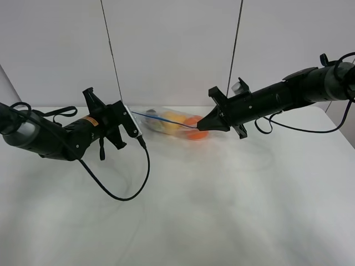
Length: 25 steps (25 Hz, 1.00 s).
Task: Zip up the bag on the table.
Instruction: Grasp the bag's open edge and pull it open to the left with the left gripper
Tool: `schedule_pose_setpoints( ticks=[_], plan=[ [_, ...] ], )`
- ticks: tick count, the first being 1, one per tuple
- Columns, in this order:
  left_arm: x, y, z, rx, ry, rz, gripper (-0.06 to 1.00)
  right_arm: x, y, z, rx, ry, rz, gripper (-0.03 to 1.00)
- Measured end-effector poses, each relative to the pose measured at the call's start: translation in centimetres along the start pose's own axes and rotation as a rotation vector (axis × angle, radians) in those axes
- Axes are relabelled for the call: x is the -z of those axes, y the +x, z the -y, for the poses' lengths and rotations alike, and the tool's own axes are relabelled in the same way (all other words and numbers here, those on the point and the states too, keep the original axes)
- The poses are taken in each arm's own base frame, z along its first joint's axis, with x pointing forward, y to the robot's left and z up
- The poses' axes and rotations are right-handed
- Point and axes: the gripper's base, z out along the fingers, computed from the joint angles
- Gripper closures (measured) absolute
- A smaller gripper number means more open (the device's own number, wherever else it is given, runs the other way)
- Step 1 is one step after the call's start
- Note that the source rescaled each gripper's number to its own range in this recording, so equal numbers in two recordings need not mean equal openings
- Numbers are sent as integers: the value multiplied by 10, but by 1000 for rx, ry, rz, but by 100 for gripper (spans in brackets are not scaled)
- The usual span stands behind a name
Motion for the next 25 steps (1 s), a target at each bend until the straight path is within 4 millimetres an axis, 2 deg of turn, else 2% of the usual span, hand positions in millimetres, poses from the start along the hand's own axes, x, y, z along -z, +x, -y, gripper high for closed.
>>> schedule_pose_setpoints(
  ticks=[12,21,23,25],
  plan=[
    [-1,23,-13,19,-34,-60,94,0,1,1,10,9,-7,97],
    [-2,27,-15,3,-32,-56,94,0,0,0,1,3,-4,97],
    [-1,27,-15,8,-34,-55,91,0,0,0,1,3,-4,97],
    [0,33,-18,23,-48,-69,81,0,1,1,13,17,-13,97]
  ],
)
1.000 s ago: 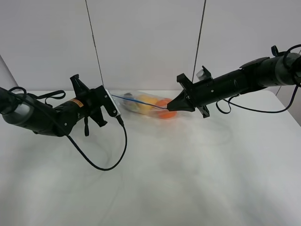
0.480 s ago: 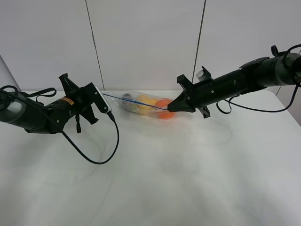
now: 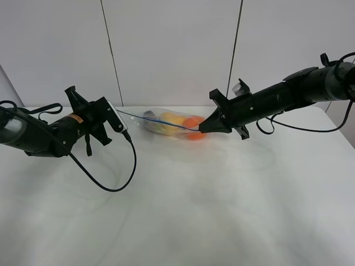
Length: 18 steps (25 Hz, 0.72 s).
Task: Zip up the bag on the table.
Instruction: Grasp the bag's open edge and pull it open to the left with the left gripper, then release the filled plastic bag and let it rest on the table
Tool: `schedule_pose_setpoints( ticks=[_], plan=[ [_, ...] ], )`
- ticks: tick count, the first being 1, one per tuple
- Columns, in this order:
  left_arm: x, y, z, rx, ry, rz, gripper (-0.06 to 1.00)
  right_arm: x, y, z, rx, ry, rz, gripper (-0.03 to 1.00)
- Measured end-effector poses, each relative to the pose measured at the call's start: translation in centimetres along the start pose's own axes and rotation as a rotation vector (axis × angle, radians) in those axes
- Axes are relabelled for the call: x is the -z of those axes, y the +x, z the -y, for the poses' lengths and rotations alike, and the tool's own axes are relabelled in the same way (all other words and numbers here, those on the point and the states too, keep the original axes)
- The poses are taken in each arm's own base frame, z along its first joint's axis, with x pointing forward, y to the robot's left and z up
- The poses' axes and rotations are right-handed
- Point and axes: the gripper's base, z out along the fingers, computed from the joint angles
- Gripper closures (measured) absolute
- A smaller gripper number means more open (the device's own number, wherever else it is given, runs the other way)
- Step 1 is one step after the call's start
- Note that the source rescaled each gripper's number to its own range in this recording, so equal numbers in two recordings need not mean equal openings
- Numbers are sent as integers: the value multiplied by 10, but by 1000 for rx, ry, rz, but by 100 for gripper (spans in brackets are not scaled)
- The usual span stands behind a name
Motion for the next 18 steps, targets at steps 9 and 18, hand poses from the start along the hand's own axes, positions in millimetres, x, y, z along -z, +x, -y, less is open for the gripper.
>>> schedule_pose_setpoints(
  ticks=[9,18],
  plan=[
    [3,19,-5,144,-14,-47,5,1,1,2,8,15,-8,97],
    [7,67,-34,478,-126,-192,0,1,1,2,6,14,-9,97]
  ],
)
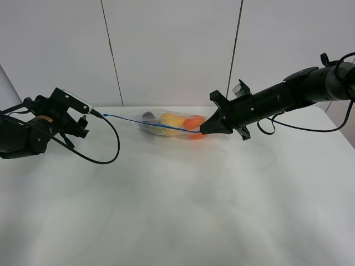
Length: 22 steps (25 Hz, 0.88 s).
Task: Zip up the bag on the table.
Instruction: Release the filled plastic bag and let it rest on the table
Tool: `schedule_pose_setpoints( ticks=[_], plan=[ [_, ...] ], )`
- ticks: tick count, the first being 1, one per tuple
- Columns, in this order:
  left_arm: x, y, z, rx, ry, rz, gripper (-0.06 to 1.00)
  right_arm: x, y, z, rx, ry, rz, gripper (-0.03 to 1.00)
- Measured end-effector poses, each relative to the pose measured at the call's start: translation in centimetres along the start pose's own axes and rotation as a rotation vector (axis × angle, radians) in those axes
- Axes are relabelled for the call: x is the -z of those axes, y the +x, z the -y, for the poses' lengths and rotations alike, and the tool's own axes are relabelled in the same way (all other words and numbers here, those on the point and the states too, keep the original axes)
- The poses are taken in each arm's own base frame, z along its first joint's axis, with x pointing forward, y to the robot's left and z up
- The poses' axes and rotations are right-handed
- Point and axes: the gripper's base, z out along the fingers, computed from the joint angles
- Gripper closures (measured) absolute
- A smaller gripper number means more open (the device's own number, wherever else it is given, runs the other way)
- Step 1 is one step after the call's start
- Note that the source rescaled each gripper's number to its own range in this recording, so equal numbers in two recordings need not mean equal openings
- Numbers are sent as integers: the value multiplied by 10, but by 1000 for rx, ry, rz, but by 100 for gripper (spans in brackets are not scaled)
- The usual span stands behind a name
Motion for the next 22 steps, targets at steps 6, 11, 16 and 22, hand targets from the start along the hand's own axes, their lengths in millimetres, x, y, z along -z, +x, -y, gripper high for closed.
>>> schedule_pose_setpoints(
  ticks=[6,11,16,22],
  plan=[
    [2,-20,-17,189,66,-75,0,0,0,0,-1,0,0,97],
    [-3,-33,-16,236,241,-259,0,0,0,0,-1,1,1,97],
    [-5,-50,-19,293,397,-440,0,0,0,0,-1,1,1,97],
    [2,-76,-31,428,528,-679,0,0,0,0,-1,1,1,97]
  ],
)
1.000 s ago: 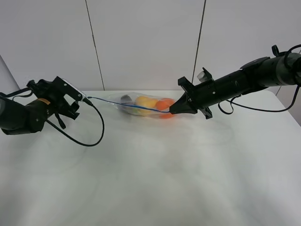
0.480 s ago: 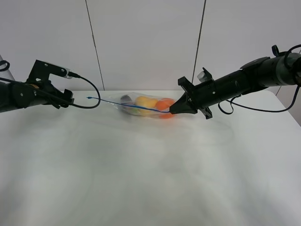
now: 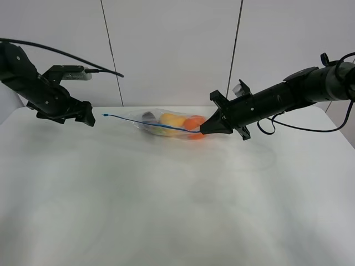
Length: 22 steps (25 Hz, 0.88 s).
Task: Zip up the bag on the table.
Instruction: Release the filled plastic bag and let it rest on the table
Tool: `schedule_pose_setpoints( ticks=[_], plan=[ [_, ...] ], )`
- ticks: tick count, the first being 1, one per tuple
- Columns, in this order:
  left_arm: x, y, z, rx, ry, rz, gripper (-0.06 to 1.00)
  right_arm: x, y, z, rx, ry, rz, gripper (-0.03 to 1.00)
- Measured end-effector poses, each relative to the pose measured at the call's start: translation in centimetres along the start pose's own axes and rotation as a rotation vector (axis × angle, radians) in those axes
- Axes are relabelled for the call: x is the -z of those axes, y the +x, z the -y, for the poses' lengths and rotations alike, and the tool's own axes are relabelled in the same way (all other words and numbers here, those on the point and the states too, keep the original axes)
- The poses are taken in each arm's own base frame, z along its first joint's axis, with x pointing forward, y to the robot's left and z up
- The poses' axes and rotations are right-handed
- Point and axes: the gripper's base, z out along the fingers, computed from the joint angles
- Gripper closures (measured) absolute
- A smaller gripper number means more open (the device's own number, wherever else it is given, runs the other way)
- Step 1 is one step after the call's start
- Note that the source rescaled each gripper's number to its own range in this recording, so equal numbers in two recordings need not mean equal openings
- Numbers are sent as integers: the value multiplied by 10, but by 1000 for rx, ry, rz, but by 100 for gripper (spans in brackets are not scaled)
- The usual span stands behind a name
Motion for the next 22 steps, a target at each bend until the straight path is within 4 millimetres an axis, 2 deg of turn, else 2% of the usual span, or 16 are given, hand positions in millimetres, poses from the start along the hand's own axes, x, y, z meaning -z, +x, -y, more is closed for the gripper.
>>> schedule_pose_setpoints(
  ticks=[7,13,22],
  plan=[
    [18,-2,2,209,4,-147,-2,0,0,0,-1,0,0,97],
    [22,6,3,218,10,-251,-5,0,0,0,-1,-1,-2,97],
    [31,22,7,214,33,-451,-6,0,0,0,-1,-2,-3,97]
  ],
)
